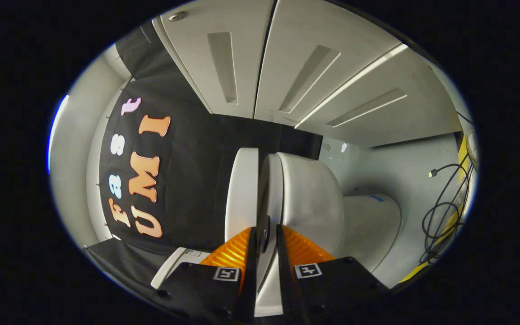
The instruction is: Open the toilet lid.
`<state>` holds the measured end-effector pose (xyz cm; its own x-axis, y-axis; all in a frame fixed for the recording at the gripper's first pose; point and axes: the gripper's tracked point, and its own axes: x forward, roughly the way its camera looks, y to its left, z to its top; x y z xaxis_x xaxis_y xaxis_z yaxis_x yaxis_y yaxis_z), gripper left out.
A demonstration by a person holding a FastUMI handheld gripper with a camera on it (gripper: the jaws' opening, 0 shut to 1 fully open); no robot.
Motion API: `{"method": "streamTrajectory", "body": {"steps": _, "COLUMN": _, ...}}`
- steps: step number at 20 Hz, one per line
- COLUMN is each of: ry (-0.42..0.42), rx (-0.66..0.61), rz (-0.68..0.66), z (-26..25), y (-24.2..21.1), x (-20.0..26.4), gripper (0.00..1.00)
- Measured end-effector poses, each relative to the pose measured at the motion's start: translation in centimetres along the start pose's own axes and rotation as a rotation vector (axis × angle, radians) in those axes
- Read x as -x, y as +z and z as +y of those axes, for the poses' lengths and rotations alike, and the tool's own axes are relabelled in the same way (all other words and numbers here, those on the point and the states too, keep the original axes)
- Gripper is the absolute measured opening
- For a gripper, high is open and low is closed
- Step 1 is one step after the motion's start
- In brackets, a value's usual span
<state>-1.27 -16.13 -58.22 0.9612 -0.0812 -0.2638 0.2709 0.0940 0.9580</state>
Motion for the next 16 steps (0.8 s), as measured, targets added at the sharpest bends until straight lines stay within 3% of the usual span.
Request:
{"method": "streamTrajectory", "body": {"steps": 2, "ry": -0.003, "rx": -0.009, "rz": -0.008, "z": -0.2, "y": 0.4, "x": -0.2, "gripper": 0.23}}
{"method": "streamTrajectory", "body": {"steps": 4, "ry": -0.008, "rx": -0.026, "rz": -0.004, "z": -0.3, "y": 0.2, "x": -0.6, "gripper": 0.23}}
{"method": "streamTrajectory", "body": {"steps": 6, "ry": -0.019, "rx": -0.046, "rz": -0.007, "z": -0.8, "y": 0.1, "x": -1.0, "gripper": 0.11}}
{"method": "streamTrajectory", "body": {"steps": 10, "ry": 0.024, "rx": -0.121, "rz": -0.015, "z": -0.7, "y": 0.5, "x": -0.8, "gripper": 0.08}}
{"method": "streamTrajectory", "body": {"steps": 16, "ry": -0.025, "rx": -0.099, "rz": -0.081, "z": 0.5, "y": 0.2, "x": -0.4, "gripper": 0.08}}
